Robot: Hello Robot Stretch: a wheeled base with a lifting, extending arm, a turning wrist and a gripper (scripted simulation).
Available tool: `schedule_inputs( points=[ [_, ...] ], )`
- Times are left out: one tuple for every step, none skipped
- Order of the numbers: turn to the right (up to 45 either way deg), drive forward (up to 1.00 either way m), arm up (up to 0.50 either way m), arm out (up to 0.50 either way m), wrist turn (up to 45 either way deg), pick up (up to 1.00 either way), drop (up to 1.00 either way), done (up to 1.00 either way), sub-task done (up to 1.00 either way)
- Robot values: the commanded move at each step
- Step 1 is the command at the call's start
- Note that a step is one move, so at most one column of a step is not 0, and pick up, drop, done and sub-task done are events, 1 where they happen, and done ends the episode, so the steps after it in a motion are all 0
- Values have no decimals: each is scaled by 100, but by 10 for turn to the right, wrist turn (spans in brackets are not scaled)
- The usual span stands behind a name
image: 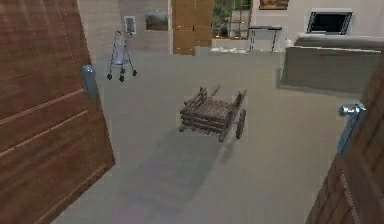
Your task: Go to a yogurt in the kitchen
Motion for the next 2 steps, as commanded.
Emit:
schedule_inputs(
  points=[
    [180,0,0,0,0,0,0,0,0],
    [0,90,0,0,0,0,0,0,0]
  ],
)
